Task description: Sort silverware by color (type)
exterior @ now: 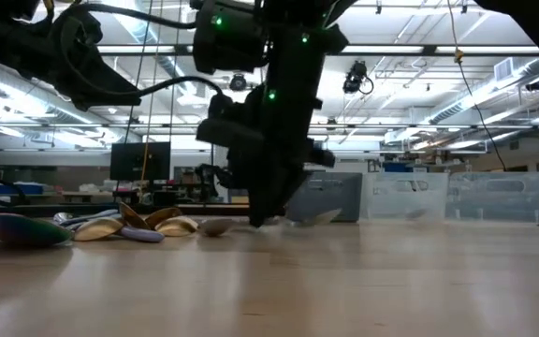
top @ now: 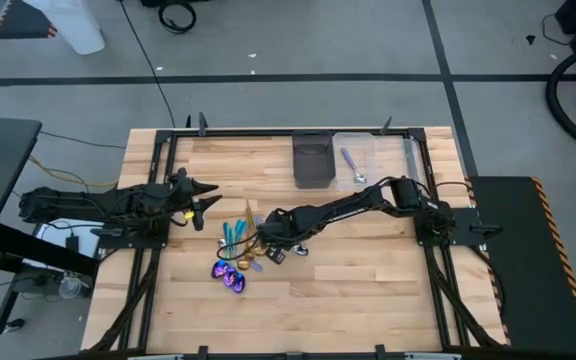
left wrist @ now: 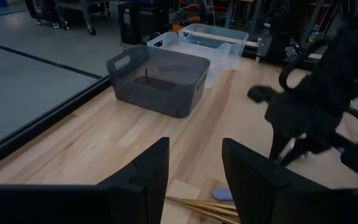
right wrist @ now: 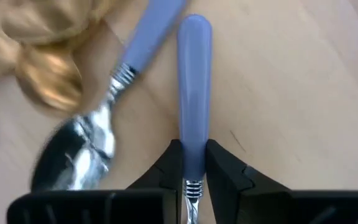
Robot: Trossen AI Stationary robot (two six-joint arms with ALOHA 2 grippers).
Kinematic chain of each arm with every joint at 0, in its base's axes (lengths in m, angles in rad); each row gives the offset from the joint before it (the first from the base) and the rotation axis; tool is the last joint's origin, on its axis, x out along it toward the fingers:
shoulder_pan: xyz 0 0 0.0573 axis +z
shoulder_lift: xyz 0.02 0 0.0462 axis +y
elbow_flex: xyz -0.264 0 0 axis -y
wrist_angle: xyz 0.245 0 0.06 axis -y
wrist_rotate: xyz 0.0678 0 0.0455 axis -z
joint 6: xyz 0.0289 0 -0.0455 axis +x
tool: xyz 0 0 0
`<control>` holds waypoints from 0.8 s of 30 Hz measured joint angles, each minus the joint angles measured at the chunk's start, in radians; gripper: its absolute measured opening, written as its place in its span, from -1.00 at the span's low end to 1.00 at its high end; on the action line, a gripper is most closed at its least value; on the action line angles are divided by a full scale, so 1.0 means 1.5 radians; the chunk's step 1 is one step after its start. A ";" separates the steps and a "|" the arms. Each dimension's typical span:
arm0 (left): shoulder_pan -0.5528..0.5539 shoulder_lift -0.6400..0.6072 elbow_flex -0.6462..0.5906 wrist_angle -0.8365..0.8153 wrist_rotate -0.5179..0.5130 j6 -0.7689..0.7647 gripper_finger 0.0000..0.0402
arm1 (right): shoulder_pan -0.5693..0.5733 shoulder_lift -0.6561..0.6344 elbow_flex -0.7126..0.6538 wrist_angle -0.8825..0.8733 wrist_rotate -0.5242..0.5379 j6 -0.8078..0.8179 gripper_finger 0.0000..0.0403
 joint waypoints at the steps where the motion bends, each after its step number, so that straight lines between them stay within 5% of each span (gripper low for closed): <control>1: 0.000 0.000 0.000 0.000 0.000 0.000 -0.22 | -0.001 -0.008 0.000 -0.004 0.004 0.000 -0.72; 24: 0.000 0.000 0.000 0.000 0.000 -0.001 -0.22 | -0.026 -0.149 0.003 -0.058 0.059 -0.052 -0.72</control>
